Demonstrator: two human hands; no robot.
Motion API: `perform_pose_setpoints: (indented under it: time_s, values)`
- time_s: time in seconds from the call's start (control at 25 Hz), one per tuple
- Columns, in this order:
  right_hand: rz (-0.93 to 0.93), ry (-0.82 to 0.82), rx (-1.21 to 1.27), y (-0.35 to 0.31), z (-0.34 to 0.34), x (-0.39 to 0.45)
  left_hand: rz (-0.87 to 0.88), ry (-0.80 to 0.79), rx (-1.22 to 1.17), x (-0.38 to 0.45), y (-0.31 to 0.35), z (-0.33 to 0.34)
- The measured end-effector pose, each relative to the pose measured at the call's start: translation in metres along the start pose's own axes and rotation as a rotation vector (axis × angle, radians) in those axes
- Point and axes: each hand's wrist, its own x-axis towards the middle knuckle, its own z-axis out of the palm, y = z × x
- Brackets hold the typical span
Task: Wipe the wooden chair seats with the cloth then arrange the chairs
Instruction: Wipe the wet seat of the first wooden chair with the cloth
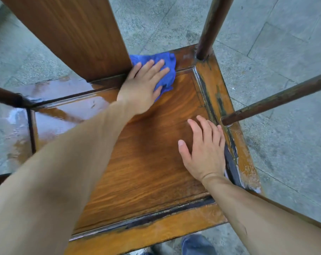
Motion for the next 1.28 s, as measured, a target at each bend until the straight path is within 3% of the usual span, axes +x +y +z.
perform_pose_setpoints:
  time_s: [0.12, 0.32, 0.4, 0.48, 0.6, 0.76, 0.88, 1.08, 1.16, 1.28]
  values:
    - [0.001, -0.016, 0.002, -0.001, -0.002, 0.001, -0.084, 0.037, -0.036, -0.079, -0.019, 0.000]
    - [-0.005, -0.039, -0.016, -0.003, -0.001, 0.001, -0.805, -0.062, -0.026, -0.214, -0.076, -0.021]
    - [0.003, -0.047, -0.020, -0.003, -0.001, 0.001, -0.907, -0.089, -0.058, -0.208, -0.077, -0.026]
    - [0.005, -0.049, -0.021, -0.005, -0.002, 0.001, -0.749, -0.022, -0.049, -0.169, -0.056, -0.023]
    - [0.003, -0.041, -0.025, -0.004, -0.002, 0.001, -0.351, 0.075, -0.030, -0.079, 0.005, -0.003]
    - [0.002, -0.015, 0.008, -0.002, -0.001, 0.001, 0.042, 0.021, -0.057, 0.034, 0.078, 0.001]
    - [0.005, 0.019, 0.024, -0.001, 0.003, 0.002, 0.155, -0.031, -0.069, 0.066, 0.103, 0.002]
    - [-0.033, 0.150, 0.087, 0.002, 0.009, -0.002, 0.348, -0.057, -0.106, 0.021, 0.102, 0.007]
    - [-0.057, 0.178, 0.083, 0.003, 0.011, -0.001, 0.253, -0.013, -0.064, -0.002, 0.081, 0.010]
    - [-0.067, 0.141, 0.040, 0.004, 0.006, -0.001, -0.193, 0.050, -0.059, -0.048, 0.034, 0.010]
